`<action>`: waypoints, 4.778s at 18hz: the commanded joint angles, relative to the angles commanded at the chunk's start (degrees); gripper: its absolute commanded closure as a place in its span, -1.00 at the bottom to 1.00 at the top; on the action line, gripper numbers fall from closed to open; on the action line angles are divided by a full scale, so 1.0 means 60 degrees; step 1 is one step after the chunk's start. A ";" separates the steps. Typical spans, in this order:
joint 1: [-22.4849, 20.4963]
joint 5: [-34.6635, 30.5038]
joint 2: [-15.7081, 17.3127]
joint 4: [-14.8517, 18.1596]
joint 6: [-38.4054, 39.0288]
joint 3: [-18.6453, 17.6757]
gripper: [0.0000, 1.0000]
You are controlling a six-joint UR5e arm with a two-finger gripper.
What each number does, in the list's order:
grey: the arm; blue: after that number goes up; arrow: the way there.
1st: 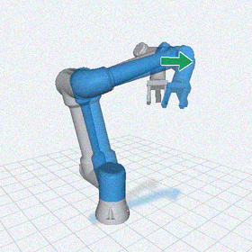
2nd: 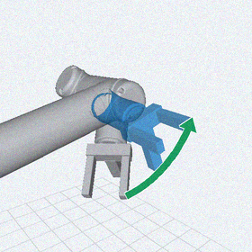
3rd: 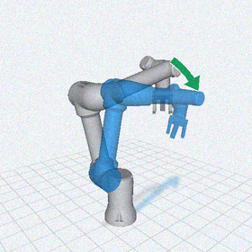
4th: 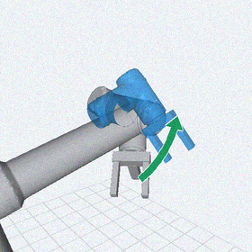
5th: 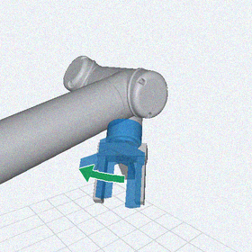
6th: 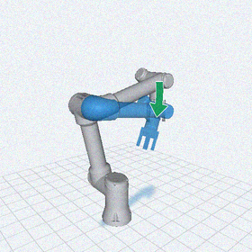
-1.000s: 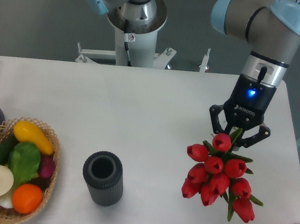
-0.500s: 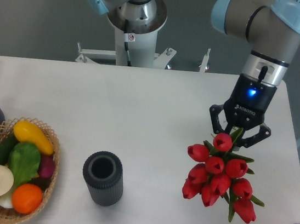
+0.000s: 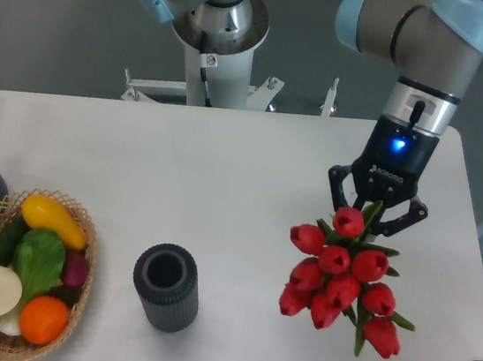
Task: Insert the flowers into the vase
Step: 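Carry the tulips over the black vase, stems pointing into its opening, then lower the tulip stems down into the black vase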
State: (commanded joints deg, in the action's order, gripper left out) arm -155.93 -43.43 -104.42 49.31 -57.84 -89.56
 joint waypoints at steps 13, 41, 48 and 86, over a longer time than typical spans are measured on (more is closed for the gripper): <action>0.0792 0.3734 -0.0087 -0.0366 0.0045 0.0044 0.59; 0.1510 0.6593 -0.1362 -0.0396 -0.1478 0.0000 0.58; 0.1422 0.6754 -0.1376 -0.0396 -0.1829 -0.0410 0.58; 0.1598 0.6754 -0.2006 -0.0396 -0.2621 -0.1099 0.56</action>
State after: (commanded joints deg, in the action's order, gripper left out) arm -146.34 -2.90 -116.45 46.93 -73.56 -96.15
